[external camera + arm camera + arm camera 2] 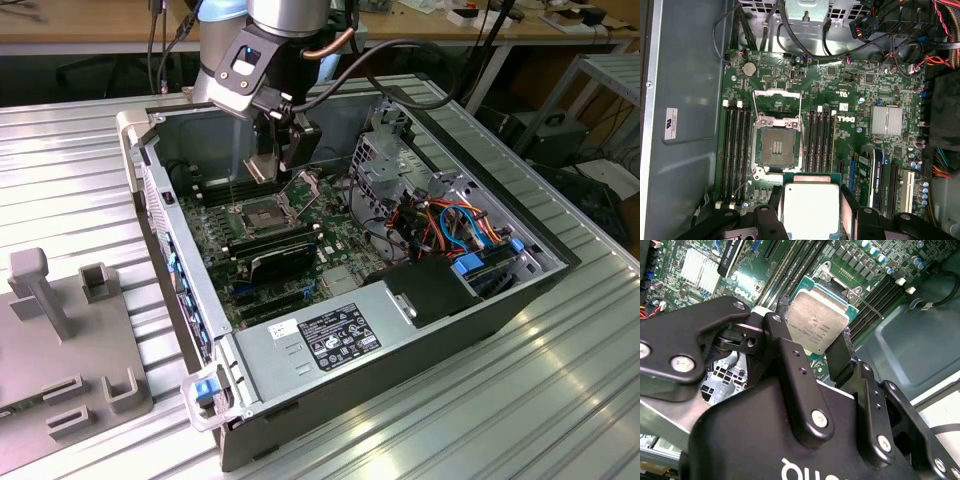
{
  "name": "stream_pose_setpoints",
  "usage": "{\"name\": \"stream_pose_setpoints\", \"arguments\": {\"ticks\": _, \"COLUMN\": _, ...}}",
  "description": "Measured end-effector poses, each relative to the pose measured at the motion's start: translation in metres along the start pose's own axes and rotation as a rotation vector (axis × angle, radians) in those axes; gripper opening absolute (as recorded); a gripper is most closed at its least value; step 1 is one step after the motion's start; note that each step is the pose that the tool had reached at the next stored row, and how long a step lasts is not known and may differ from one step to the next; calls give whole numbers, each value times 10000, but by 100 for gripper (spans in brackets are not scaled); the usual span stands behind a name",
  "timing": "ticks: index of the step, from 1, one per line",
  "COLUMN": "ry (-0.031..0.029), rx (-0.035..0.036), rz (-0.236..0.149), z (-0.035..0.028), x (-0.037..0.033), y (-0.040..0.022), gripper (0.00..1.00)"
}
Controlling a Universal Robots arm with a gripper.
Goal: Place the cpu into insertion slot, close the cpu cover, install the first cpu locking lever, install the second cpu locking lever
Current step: 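Place the cpu into insertion slot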
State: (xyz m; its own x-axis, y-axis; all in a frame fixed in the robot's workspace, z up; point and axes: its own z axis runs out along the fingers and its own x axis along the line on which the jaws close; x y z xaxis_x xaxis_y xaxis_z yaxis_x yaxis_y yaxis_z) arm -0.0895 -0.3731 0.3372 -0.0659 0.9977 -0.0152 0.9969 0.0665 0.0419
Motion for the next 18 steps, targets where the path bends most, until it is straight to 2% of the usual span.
{"name": "stream_pose_setpoints", "arguments": {"ticks": 10, "ry": -4, "rx": 1, "rz": 144, "z": 6, "x": 1, "y": 4, "gripper": 55}}
{"name": "stream_pose_setpoints", "arguments": {"ticks": 18, "ry": -35, "rx": 13, "rz": 864, "z": 21, "x": 22, "y": 21, "gripper": 55}}
